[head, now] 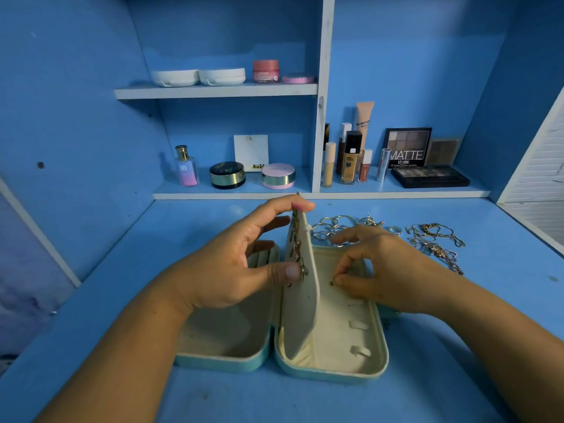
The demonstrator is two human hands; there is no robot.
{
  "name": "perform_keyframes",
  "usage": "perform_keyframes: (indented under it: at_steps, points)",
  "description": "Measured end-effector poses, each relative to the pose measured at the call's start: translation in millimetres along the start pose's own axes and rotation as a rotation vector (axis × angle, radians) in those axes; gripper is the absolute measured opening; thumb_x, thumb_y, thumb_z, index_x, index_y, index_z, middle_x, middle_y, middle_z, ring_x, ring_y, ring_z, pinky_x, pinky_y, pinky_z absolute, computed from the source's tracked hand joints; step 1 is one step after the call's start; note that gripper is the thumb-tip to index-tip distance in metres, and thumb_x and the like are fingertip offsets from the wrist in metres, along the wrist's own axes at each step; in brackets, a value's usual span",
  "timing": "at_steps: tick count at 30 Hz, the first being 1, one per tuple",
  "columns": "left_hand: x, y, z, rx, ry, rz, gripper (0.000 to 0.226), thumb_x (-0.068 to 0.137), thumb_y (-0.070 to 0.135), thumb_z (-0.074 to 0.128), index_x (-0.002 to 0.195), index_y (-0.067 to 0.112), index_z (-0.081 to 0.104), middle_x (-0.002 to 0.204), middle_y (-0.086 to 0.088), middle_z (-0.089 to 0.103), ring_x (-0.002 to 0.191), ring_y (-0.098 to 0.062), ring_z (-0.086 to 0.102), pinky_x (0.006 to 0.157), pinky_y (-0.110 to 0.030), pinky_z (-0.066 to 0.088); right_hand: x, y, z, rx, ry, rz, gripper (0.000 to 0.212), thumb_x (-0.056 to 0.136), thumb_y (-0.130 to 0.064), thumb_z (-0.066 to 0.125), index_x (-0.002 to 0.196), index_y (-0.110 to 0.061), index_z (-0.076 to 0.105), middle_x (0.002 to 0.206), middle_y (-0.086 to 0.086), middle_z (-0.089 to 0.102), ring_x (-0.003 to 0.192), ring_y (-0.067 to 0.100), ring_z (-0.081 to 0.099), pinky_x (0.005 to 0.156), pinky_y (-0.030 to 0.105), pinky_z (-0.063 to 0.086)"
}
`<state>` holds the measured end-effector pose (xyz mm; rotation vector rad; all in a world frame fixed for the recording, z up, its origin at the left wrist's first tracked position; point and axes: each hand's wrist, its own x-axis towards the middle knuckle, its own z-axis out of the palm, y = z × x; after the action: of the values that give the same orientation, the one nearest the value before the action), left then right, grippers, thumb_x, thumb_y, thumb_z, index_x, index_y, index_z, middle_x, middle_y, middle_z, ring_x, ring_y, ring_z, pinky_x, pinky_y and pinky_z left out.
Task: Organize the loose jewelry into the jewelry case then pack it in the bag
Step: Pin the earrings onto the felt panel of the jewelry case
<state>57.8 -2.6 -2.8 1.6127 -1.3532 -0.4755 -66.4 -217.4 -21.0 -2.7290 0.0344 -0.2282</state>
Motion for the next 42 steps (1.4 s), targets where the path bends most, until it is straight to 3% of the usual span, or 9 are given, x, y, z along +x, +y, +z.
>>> perform_keyframes:
  at_steps: [8, 14, 20, 22, 25, 27, 29, 33, 42]
  points:
    - [0, 1, -1, -0.034, -0.004, -0.020, 0.067, 0.073, 0.058, 0.073, 0.132, 0.046, 0.044, 0.145, 0.020, 0.042, 0.141, -0.008, 0.033, 0.114, -0.053, 0.031, -1, -1, 0, -0.056, 0.008, -0.130, 0.013, 0.084, -0.035, 0.069, 0.096, -0.032, 0.071, 0.097, -0.012, 0.054, 0.094, 0.002, 0.044, 0.080, 0.003, 0.030]
    - [1, 0, -1, -0.062, -0.004, -0.024, 0.069, 0.073, 0.056, 0.075, 0.133, 0.043, 0.045, 0.146, 0.015, 0.043, 0.142, -0.012, 0.034, 0.113, -0.057, 0.031, 3, -4, 5, -0.048, 0.028, -0.154, 0.011, 0.087, -0.027, 0.066, 0.095, -0.021, 0.072, 0.090, -0.008, 0.051, 0.083, -0.004, 0.038, 0.075, 0.003, 0.029]
    - [1, -2, -3, -0.091, 0.000, -0.032, 0.070, 0.071, 0.056, 0.077, 0.133, 0.043, 0.046, 0.148, 0.014, 0.042, 0.142, -0.012, 0.034, 0.113, -0.059, 0.030, 0, -7, 11, -0.182, 0.122, -0.149, 0.008, 0.087, -0.025, 0.061, 0.086, -0.020, 0.067, 0.088, -0.006, 0.054, 0.085, 0.010, 0.042, 0.077, 0.024, 0.037]
    - [1, -3, -3, -0.100, 0.000, -0.034, 0.071, 0.071, 0.054, 0.078, 0.133, 0.039, 0.046, 0.147, 0.013, 0.043, 0.141, -0.012, 0.035, 0.113, -0.059, 0.030, -4, -13, 8, -0.063, 0.200, -0.135, 0.004, 0.085, -0.025, 0.063, 0.083, -0.024, 0.067, 0.086, -0.009, 0.057, 0.083, 0.007, 0.050, 0.076, 0.024, 0.044]
    - [0, -3, -3, -0.115, 0.004, -0.039, 0.071, 0.071, 0.052, 0.079, 0.133, 0.037, 0.046, 0.145, 0.010, 0.044, 0.140, -0.014, 0.037, 0.113, -0.057, 0.032, -13, -31, 2, 0.446, 0.315, -0.095, 0.005, 0.084, -0.026, 0.067, 0.079, -0.026, 0.066, 0.076, -0.013, 0.064, 0.072, 0.003, 0.058, 0.065, 0.014, 0.045]
    - [0, -3, -4, -0.123, 0.011, -0.044, 0.071, 0.071, 0.050, 0.080, 0.133, 0.036, 0.046, 0.141, 0.009, 0.046, 0.138, -0.016, 0.040, 0.111, -0.056, 0.035, -18, -46, 2, 0.750, 0.332, -0.150, 0.008, 0.084, -0.027, 0.069, 0.078, -0.022, 0.067, 0.072, -0.007, 0.066, 0.064, 0.004, 0.058, 0.059, 0.014, 0.045]
    - [-1, -3, -5, -0.137, 0.015, -0.053, 0.072, 0.071, 0.049, 0.081, 0.133, 0.036, 0.046, 0.138, 0.010, 0.048, 0.135, -0.018, 0.043, 0.110, -0.055, 0.037, -21, -56, 6, 0.920, 0.304, -0.200, 0.013, 0.080, -0.033, 0.067, 0.081, -0.019, 0.067, 0.074, 0.002, 0.068, 0.067, 0.016, 0.062, 0.060, 0.020, 0.049]
    - [0, -4, -6, -0.130, 0.015, -0.054, 0.072, 0.070, 0.050, 0.081, 0.132, 0.036, 0.046, 0.137, 0.011, 0.048, 0.132, -0.017, 0.045, 0.109, -0.052, 0.039, -22, -62, 18, 1.007, 0.296, -0.209, 0.010, 0.083, -0.023, 0.066, 0.086, -0.014, 0.066, 0.078, 0.005, 0.070, 0.073, 0.027, 0.066, 0.072, 0.034, 0.056]
    - [0, -5, -6, -0.137, 0.031, -0.050, 0.071, 0.070, 0.048, 0.082, 0.131, 0.037, 0.047, 0.136, 0.010, 0.049, 0.132, -0.020, 0.045, 0.109, -0.056, 0.037, -21, -64, 26, 0.875, 0.409, -0.205, 0.011, 0.084, -0.034, 0.062, 0.088, -0.024, 0.064, 0.078, 0.001, 0.069, 0.072, 0.020, 0.066, 0.069, 0.031, 0.055]
